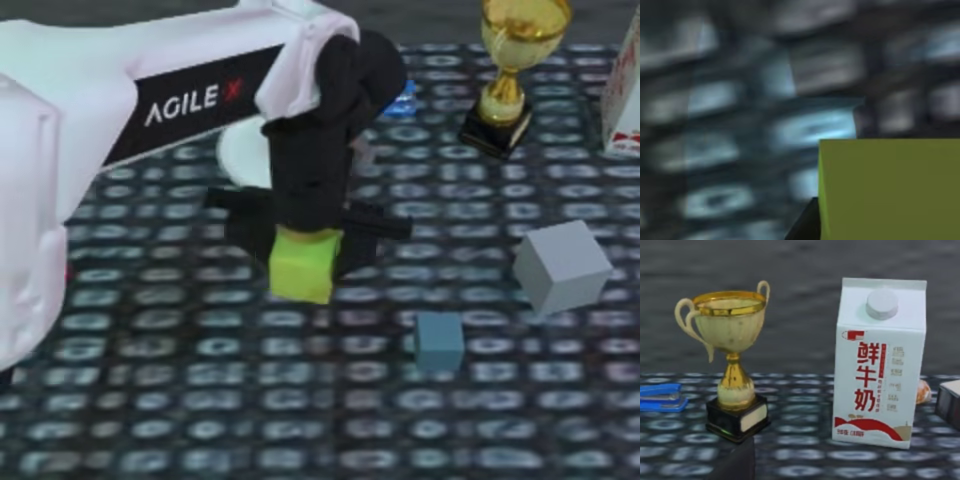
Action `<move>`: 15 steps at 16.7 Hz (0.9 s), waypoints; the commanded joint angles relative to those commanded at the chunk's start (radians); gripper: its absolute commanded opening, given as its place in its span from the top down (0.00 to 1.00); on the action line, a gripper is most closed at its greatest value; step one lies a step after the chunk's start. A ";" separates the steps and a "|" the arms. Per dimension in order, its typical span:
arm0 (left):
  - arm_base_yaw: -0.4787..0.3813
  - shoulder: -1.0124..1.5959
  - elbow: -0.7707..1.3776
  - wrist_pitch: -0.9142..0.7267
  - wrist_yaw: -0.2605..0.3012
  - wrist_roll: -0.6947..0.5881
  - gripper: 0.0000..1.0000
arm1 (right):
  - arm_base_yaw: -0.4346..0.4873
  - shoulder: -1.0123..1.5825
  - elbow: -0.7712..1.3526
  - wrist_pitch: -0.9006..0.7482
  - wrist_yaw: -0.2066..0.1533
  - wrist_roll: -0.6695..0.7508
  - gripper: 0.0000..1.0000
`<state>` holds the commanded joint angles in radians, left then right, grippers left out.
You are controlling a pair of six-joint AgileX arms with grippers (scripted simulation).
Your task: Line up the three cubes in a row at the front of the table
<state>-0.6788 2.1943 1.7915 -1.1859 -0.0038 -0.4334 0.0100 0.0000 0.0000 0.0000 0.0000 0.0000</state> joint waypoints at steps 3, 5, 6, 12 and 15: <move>-0.076 0.013 0.042 -0.027 -0.003 -0.217 1.00 | 0.000 0.000 0.000 0.000 0.000 0.000 0.00; -0.113 0.011 0.062 -0.035 -0.005 -0.311 1.00 | 0.000 0.000 0.000 0.000 0.000 0.000 0.00; -0.127 0.009 0.069 -0.037 -0.006 -0.342 1.00 | 0.000 0.000 0.000 0.000 0.000 0.000 0.00; -0.135 0.006 0.072 -0.036 -0.007 -0.369 1.00 | 0.000 0.000 0.000 0.000 0.000 0.000 0.00; -0.135 0.014 0.040 0.004 -0.008 -0.368 1.00 | 0.000 0.000 0.000 0.000 0.000 0.000 0.00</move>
<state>-0.8138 2.2085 1.8319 -1.1816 -0.0114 -0.8010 0.0100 0.0000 0.0000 0.0000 0.0000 0.0000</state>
